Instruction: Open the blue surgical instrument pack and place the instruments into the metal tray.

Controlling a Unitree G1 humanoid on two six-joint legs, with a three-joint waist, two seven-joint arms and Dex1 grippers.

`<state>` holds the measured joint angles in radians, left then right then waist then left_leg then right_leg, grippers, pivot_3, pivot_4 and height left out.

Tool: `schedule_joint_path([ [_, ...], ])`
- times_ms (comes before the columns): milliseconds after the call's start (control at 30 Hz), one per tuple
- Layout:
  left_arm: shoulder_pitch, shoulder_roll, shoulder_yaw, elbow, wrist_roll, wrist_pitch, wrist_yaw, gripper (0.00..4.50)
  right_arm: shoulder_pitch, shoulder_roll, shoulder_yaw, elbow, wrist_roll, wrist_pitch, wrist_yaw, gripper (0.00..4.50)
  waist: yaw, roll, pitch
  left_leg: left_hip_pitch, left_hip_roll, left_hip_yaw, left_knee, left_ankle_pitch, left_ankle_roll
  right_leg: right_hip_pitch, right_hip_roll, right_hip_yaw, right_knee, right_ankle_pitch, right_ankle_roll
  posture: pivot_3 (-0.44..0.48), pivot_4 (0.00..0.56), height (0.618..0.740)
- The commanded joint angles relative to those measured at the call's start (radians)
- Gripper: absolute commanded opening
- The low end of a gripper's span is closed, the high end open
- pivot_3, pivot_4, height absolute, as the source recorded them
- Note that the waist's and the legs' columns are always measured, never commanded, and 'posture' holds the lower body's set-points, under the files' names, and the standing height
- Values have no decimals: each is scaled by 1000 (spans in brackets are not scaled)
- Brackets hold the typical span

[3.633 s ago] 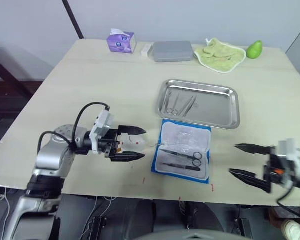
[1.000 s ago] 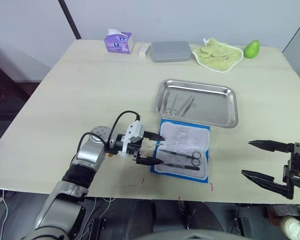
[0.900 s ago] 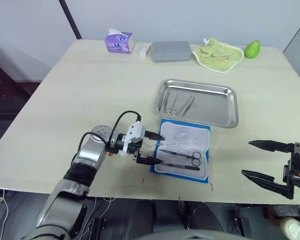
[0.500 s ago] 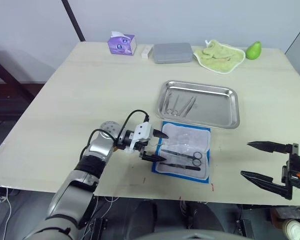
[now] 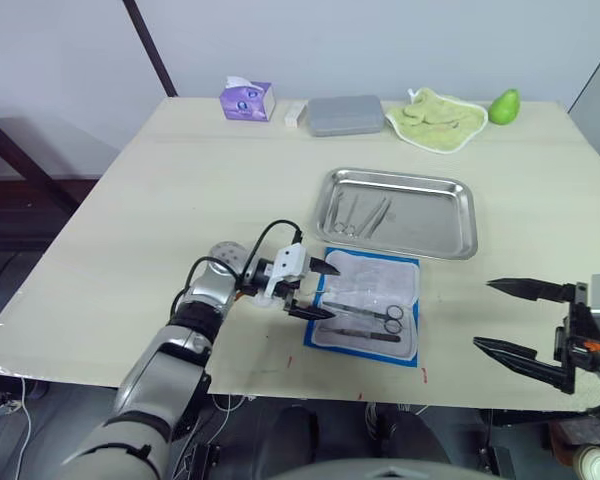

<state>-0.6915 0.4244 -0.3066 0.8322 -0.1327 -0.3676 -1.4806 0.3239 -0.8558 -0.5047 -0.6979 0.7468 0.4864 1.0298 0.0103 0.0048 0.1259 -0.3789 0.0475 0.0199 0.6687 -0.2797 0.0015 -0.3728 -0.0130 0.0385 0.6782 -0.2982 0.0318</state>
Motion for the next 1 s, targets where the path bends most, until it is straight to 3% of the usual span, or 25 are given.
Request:
schedule_joint_path([
  [33, 45, 7, -44, 109, 100, -4, 14, 4470, -70, -1, 111, -49, -69, 25, -114, 4500, 1, 1, -2, 0, 0, 0, 0, 0, 0, 0, 0, 0, 0, 0, 0, 0, 150, 740],
  [233, 59, 15, -34, 46, 71, 2, -36, 4470, -269, -31, 420, -28, -245, 137, -260, 4500, -6, 0, -3, -1, 0, -1, 0, 0, 0, -1, 1, 3, 0, -1, 0, 0, 150, 740],
  [400, 79, 32, -26, 1, 61, 12, -66, 4470, -433, 38, 605, 45, -305, 222, -316, 4500, -15, 0, -3, -3, 0, -2, 0, 0, 0, -3, 3, 4, 0, -1, -1, 0, 150, 740],
  [700, 99, 45, -23, -35, 64, 22, -74, 4470, -595, 78, 785, 154, -428, 249, -301, 4500, -25, -1, -4, -3, 0, -2, -1, 0, 0, -4, 4, 5, 0, -2, -1, 0, 150, 740],
  [800, 105, 48, -23, -43, 66, 26, -69, 4500, -605, 92, 808, 155, -434, 258, -289, 3671, -25, -1, -4, -3, 1, -2, -1, 0, 1, -4, 4, 5, 0, -2, -1, 0, 150, 740],
  [867, 110, 50, -23, -45, 68, 26, -67, 4500, -611, 93, 838, 156, -453, 258, -282, 2771, -26, -1, -4, -3, 1, -2, -1, 0, 1, -4, 4, 6, 0, -2, -1, 0, 150, 740],
  [1000, 114, 51, -23, -44, 71, 25, -59, 4500, -618, 107, 869, 170, -489, 249, -292, 2771, -26, -2, -4, -3, 1, -2, -1, -1, 1, -4, 4, 5, 0, -2, -1, 0, 150, 740],
])
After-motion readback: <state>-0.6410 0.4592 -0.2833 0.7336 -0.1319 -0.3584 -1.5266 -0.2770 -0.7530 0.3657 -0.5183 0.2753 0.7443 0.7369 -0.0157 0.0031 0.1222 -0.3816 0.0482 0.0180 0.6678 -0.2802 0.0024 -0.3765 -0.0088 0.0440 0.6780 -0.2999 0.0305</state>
